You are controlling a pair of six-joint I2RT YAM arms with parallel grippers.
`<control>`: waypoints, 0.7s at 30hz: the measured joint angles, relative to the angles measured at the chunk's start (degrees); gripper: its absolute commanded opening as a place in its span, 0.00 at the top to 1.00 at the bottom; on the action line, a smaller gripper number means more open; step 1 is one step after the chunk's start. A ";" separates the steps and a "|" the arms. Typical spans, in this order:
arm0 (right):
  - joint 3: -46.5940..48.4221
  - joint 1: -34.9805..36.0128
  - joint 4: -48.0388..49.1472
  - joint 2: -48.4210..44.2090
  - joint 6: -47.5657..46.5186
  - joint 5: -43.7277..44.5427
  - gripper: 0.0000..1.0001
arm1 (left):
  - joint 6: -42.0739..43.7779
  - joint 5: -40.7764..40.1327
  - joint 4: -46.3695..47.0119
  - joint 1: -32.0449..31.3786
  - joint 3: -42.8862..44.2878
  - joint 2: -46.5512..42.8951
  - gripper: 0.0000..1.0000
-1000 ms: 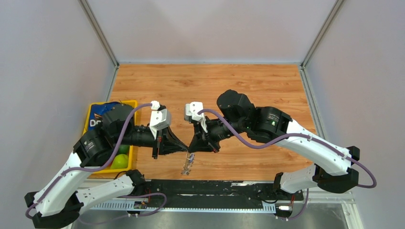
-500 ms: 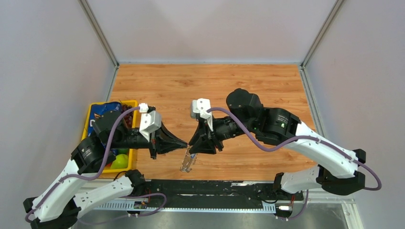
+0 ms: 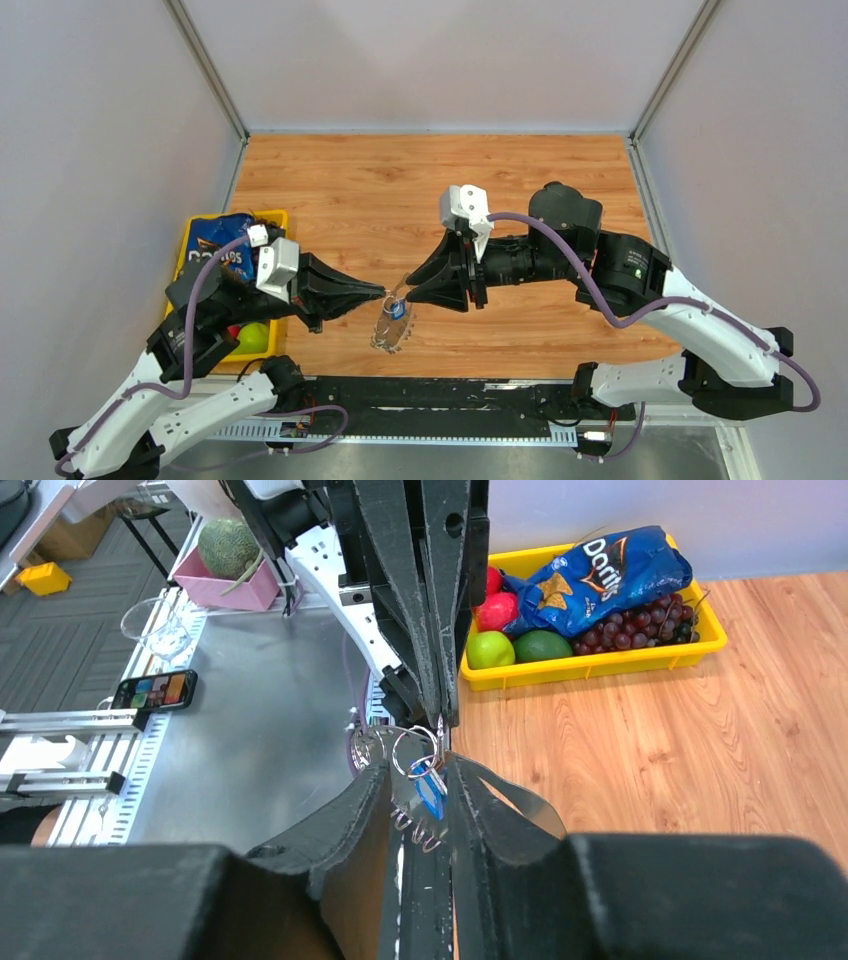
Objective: Put the keys on the keyring
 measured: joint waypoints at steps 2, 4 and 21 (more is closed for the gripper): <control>-0.22 0.00 0.57 -0.04 0.74 0.63 0.79 | -0.85 -0.94 2.49 0.00 -1.22 -0.94 1.00; -0.57 0.00 1.51 -0.04 1.66 1.36 0.80 | -1.73 -1.84 5.03 0.00 -2.32 -1.75 1.00; -2.80 0.00 10.34 -0.02 8.22 3.37 0.87 | -5.57 -7.08 18.21 0.00 -6.51 -3.80 1.00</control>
